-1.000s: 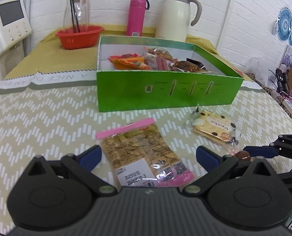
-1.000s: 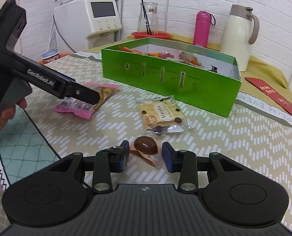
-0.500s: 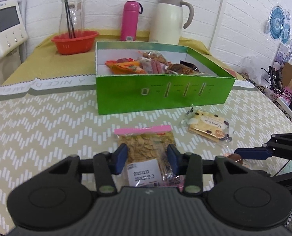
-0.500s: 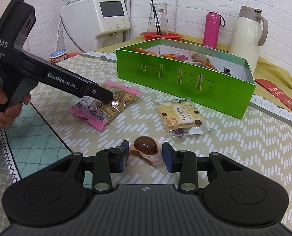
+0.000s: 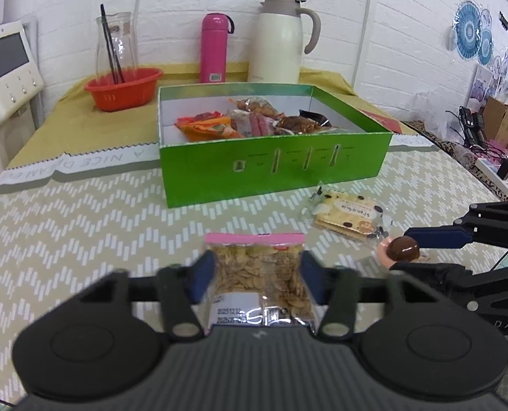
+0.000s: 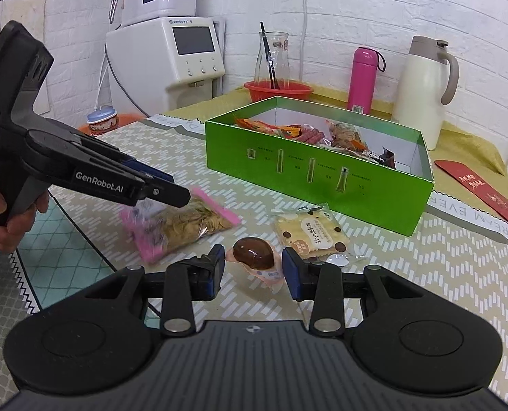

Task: Organize snacks
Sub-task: 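Grasp the pink-edged seed bag with the left tool while the right tool grasps the chocolate egg, then carry both snacks over the box and open both tools to drop them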

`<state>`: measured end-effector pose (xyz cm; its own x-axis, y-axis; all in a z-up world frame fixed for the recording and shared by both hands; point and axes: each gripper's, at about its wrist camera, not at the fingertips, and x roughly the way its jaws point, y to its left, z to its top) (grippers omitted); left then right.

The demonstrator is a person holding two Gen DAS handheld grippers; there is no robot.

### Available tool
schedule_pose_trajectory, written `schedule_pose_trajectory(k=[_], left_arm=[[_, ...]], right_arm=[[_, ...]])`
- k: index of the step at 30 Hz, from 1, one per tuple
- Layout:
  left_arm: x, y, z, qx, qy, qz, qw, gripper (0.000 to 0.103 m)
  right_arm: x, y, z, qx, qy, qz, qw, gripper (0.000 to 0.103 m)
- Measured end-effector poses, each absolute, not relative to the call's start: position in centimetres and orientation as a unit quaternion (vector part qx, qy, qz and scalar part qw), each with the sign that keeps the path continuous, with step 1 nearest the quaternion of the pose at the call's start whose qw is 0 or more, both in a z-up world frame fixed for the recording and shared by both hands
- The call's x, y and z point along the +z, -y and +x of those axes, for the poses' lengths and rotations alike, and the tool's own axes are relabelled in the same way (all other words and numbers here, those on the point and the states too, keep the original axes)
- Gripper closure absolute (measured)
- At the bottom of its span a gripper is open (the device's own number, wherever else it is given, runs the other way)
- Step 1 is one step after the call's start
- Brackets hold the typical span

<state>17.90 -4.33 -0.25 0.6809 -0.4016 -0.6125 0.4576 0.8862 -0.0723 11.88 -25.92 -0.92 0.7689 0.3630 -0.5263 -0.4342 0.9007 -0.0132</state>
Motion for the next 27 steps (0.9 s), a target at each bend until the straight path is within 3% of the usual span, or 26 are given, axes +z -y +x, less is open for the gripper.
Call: schedule_pose_trajectory(k=[10,15,27], left_arm=[[-2.3,5.5,19.0,-0.245,-0.359,0.085,0.897,0.034],[-1.7,5.6,18.7,-0.251,-0.353,0.088,0.897,0.052],[-0.4,4.9,18.3,-0.255,-0.340,0.075,0.902,0.069]], right_arm=[[-1.2,26.1,12.1,0.211,-0.269,-0.056,0.938,0.038],[-0.9,26.1,12.2,0.211,-0.264,-0.054,0.940,0.038],[0.8,26.2,12.6,0.206,-0.240,-0.053,0.947,0.038]])
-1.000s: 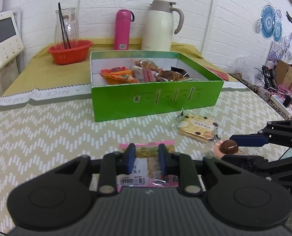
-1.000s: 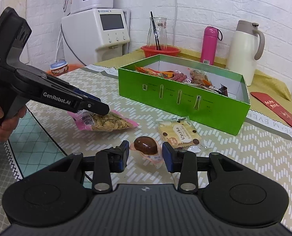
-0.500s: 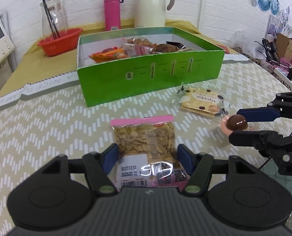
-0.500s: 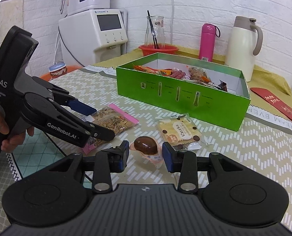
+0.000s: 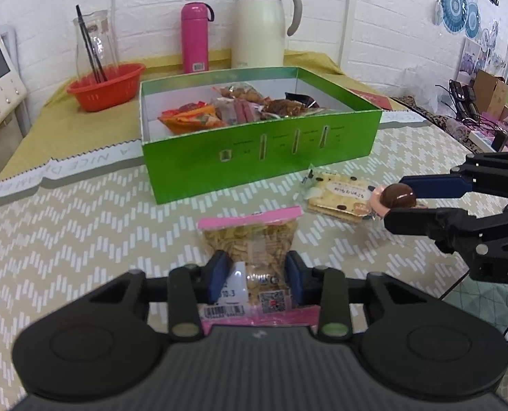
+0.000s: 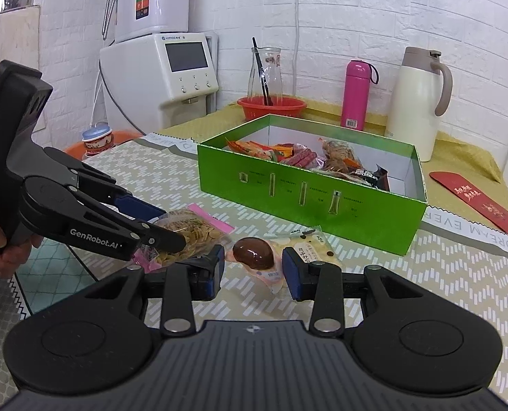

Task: Organize snacks
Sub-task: 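Carry both snacks over the box and open both tools to drop them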

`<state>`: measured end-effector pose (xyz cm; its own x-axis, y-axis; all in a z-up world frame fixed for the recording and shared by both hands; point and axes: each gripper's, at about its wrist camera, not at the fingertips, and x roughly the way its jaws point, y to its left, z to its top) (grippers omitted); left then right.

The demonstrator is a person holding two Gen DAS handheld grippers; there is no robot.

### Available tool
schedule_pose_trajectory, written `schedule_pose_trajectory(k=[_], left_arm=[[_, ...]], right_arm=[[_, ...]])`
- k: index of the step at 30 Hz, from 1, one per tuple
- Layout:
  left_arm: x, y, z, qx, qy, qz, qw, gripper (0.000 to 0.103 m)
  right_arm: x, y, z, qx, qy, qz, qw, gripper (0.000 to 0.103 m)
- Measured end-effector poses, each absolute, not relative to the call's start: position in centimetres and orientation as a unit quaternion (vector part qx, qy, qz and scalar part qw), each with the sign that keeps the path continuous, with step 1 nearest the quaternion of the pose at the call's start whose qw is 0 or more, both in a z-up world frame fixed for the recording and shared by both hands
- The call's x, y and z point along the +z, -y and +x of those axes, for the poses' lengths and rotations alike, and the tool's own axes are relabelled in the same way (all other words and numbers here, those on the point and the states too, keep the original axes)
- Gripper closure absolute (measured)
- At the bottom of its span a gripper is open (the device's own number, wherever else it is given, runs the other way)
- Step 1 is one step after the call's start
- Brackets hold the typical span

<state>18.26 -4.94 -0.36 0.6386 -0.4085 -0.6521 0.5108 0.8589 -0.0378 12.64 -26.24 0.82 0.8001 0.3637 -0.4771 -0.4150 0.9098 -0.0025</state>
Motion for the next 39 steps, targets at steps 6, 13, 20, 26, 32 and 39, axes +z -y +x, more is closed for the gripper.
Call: schedule_pose_trajectory(k=[6,13,20,26,32,39], left_arm=[[1.2,3.9,17.7,-0.264,-0.322,0.046,0.908,0.074],[6.4,3.0,16.8,-0.284,-0.262,0.019,0.922,0.074],[10.7,4.2,19.2,-0.280,-0.209,0.002,0.937,0.074],[10.9,6.1,23.8,-0.273,-0.209,-0.024,0.939,0.079],[9.4,7.9,27.7,-0.264,-0.222,-0.029,0.938,0.086],[7.1,7.7,29.0,-0.252,-0.220,-0.034,0.942,0.042]], right_arm=[[1.7,26.4,12.7,0.202,-0.228,-0.055,0.951,0.037],[3.7,26.9,13.7,0.195,-0.197,-0.044,0.960,0.037],[5.8,27.6,17.1,0.161,-0.167,-0.008,0.973,0.037],[5.2,28.1,21.4,0.124,-0.170,0.015,0.978,0.036],[3.9,28.2,25.2,0.111,-0.181,0.010,0.977,0.032],[1.9,26.6,24.7,0.100,-0.170,-0.098,0.975,0.000]])
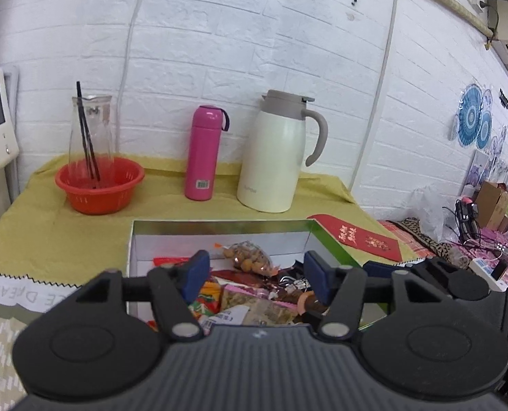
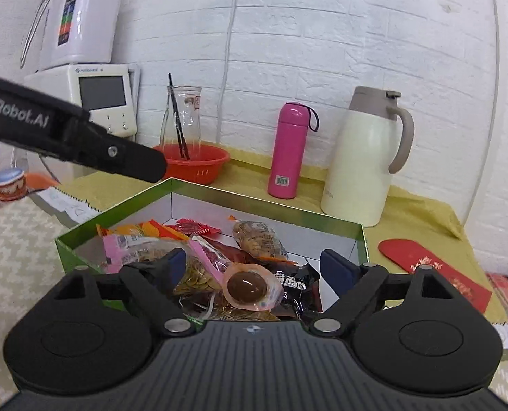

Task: Organize snacks
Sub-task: 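Carry both snacks over the box and open both tools to drop them, then move both tools to the cream biscuit packet and close both on it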

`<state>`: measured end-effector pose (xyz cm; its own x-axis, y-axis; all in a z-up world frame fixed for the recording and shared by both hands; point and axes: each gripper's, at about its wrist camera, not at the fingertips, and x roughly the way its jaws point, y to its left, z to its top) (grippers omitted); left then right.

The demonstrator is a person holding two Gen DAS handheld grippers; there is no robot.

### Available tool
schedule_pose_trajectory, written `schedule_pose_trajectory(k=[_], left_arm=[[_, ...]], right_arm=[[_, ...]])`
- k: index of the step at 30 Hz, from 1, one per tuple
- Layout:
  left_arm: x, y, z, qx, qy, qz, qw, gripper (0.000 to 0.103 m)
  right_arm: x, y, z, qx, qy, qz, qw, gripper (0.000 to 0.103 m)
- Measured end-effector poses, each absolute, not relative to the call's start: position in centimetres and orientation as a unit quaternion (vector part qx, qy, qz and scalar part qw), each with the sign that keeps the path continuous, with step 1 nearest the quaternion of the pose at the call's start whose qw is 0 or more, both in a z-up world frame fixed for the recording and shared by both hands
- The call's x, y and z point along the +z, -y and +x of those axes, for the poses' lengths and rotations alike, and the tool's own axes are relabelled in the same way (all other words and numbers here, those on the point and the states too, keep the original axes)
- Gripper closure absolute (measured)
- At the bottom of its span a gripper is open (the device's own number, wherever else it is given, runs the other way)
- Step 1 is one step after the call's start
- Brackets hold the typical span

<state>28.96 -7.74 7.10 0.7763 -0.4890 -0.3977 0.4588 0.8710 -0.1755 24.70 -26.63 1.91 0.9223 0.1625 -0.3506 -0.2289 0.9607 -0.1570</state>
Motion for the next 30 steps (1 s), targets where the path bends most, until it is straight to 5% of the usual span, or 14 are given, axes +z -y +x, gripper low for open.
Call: schedule_pose_trajectory(k=[21,30], left_arm=[[8.7,7.7,22.8,-0.208,-0.227,0.014,0.951,0.041],[5.4,8.2,17.5,-0.277,-0.272,0.009,0.921,0.041]], right_arm=[[5.6,28.2,18.5,0.112,-0.194,-0.058,0.973,0.000],[2.4,29.3,13.4,0.135,-0.257,-0.061,0.955,0.000]])
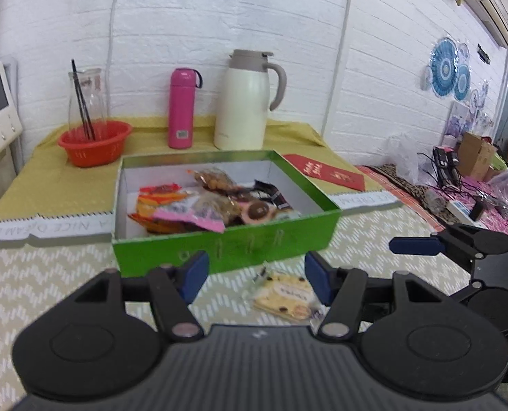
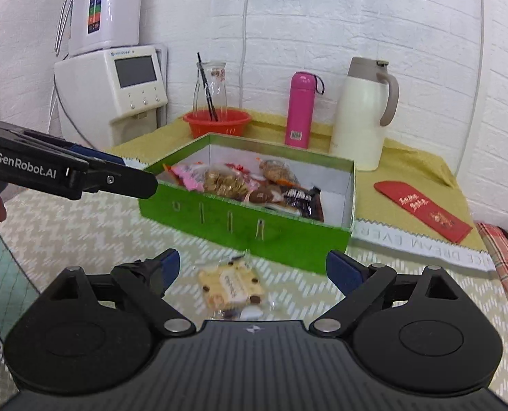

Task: Organize snacks
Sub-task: 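Move both tools to the cream biscuit packet and close both on it, then lift the biscuit packet with both tools and drop it into the box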

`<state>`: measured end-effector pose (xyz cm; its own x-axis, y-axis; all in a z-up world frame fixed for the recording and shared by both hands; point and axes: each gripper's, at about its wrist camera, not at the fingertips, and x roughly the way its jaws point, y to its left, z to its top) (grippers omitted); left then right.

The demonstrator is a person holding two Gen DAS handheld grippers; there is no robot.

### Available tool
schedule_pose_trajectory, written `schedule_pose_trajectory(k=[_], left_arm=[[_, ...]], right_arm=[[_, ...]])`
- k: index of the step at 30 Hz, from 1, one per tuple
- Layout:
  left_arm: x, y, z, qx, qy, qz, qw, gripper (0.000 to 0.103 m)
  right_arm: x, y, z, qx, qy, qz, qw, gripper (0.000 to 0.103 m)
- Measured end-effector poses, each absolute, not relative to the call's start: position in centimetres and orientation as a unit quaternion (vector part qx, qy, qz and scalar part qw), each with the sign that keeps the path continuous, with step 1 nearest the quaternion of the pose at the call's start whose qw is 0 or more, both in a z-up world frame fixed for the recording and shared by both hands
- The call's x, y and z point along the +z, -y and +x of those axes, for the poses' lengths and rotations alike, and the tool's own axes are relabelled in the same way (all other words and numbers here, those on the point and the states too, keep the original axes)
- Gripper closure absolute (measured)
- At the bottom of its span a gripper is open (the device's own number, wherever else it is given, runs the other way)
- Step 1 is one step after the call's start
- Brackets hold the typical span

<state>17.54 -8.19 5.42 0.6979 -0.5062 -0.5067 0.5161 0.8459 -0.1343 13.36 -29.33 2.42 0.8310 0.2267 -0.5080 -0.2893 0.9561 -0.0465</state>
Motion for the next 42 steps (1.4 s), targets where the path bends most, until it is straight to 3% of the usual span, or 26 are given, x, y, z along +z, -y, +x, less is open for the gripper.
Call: schedule_pose_trajectory(k=[13,28,30,31,34,35,36,37,42], left_arm=[[-0.6,12.0,19.8,-0.318,-0.361,-0.024,0.877,0.041],[-2.3,14.1,24.0,-0.330,-0.351,0.025,0.876,0.041],[-2.4,14.1,23.8,-0.335,-0.343,0.029,0.877,0.045],[-2.3,14.1,23.6,-0.335,-0.337,0.036,0.879,0.047],[-2.2,14.2,23.3,-0.339,-0.337,0.040,0.877,0.051],[-2.2,14.1,23.2,-0.342,-0.336,0.041,0.877,0.056],[-2.0,14.1,22.9,-0.352,-0.333,0.039,0.874,0.074],[-1.8,14.2,22.7,-0.360,-0.336,0.037,0.870,0.078],[-0.7,14.9,20.6,-0.372,-0.317,0.052,0.871,0.078]], right_arm=[[-2.2,28.9,15.6,0.162,-0.293,-0.049,0.941,0.000],[-3.5,28.7,18.6,0.168,-0.295,-0.043,0.940,0.000],[-3.5,28.5,18.4,0.168,-0.292,-0.046,0.940,0.000],[-3.4,28.4,18.1,0.176,-0.285,-0.047,0.941,0.008],[-3.2,27.9,17.7,0.166,-0.287,-0.061,0.942,0.008],[-3.2,27.9,17.6,0.164,-0.289,-0.057,0.941,0.008],[-3.1,27.9,17.4,0.163,-0.289,-0.057,0.942,0.008],[-3.1,27.8,17.3,0.165,-0.288,-0.058,0.942,0.008],[-2.2,26.8,15.8,0.178,-0.275,-0.075,0.942,0.008]])
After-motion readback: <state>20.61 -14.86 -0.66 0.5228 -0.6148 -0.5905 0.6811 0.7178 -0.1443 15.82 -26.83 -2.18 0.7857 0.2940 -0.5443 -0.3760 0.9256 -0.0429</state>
